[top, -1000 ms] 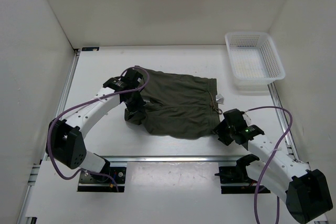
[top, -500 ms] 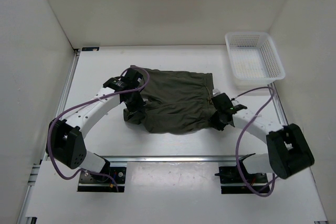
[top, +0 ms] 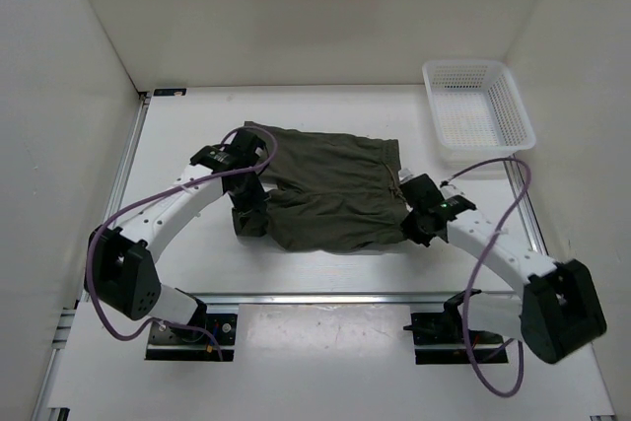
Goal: Fold and stack the shorts
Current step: Fold the shorts
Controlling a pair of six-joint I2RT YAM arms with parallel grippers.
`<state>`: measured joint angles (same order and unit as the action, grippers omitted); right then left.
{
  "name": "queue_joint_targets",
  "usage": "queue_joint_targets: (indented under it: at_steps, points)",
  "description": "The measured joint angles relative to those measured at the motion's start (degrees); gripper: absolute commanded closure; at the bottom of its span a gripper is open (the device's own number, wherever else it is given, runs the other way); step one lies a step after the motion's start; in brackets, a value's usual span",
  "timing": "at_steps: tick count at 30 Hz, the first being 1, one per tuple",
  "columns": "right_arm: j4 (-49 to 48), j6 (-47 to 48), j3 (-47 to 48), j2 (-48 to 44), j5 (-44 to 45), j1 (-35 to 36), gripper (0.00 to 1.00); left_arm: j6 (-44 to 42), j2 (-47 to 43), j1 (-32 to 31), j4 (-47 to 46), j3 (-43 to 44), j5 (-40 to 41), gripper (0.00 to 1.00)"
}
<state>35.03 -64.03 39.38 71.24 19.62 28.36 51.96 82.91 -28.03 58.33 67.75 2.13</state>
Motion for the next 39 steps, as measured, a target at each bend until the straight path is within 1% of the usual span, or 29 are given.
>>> queue_joint_targets:
  at_steps: [3, 7, 10, 14, 18, 21, 24, 28, 33, 34, 35, 36, 37, 38, 39]
  points:
    - [4.5, 0.9, 0.0, -7.5, 0.5, 0.0, 1.0, -0.1, -2.1, 1.0, 1.0, -0.6, 0.3, 0.9]
    - [11.0, 1.9, 0.1, -14.3, 1.0, 0.0, 1.0, 0.0, -7.0, 1.9, 2.8, -1.0, 0.6, 0.9]
    - [16.2, 2.8, 1.7, -16.3, 1.5, 0.0, 1.0, -0.1, -8.7, 1.9, 4.7, 0.3, 0.8, 0.9]
    - [20.6, 4.5, 7.6, -15.2, 3.2, 0.0, 1.0, -1.2, -6.7, 3.1, 6.4, 7.3, 1.2, 0.9]
    - [21.9, 7.2, 17.0, -10.4, 6.2, -1.0, 1.0, -3.8, -0.9, 6.6, 6.3, 18.5, 2.1, 0.9]
    - [20.2, 9.9, 22.3, -5.4, 7.6, -3.2, 1.0, -6.1, 5.1, 9.6, 6.1, 26.7, 2.6, 0.9]
    - [17.6, 12.7, 25.6, 0.0, 7.6, -6.1, 1.0, -8.5, 12.9, 11.8, 5.7, 35.8, 2.5, 0.9]
    - [12.9, 16.4, 30.3, 8.3, 7.3, -9.6, 1.0, -10.9, 23.8, 13.1, 5.8, 47.2, 2.2, 0.9]
    - [9.4, 20.0, 39.5, 19.2, 6.6, -12.7, 1.0, -13.0, 36.2, 14.7, 5.7, 60.2, 0.9, 0.9]
    - [8.7, 20.6, 41.7, 21.6, 6.5, -13.1, 0.93, -13.3, 38.4, 15.2, 5.7, 62.3, 0.3, 0.9]
    - [8.2, 21.1, 44.2, 24.2, 6.3, -13.4, 0.82, -13.5, 40.3, 15.8, 5.6, 64.1, -0.4, 0.9]
    - [7.7, 21.7, 46.8, 26.7, 6.1, -13.7, 0.69, -13.8, 42.0, 16.4, 5.4, 65.5, -1.3, 0.85]
    - [7.0, 22.3, 49.1, 29.3, 6.0, -13.9, 0.51, -14.2, 43.7, 16.9, 5.2, 66.9, -2.1, 0.67]
    - [6.7, 23.2, 51.6, 31.7, 5.8, -14.2, 0.28, -14.9, 45.9, 17.6, 5.2, 69.1, -3.3, 0.26]
    - [6.4, 23.3, 53.8, 34.1, 5.5, -14.4, 0.23, -15.5, 48.2, 18.3, 4.5, 71.4, -4.9, 0.17]
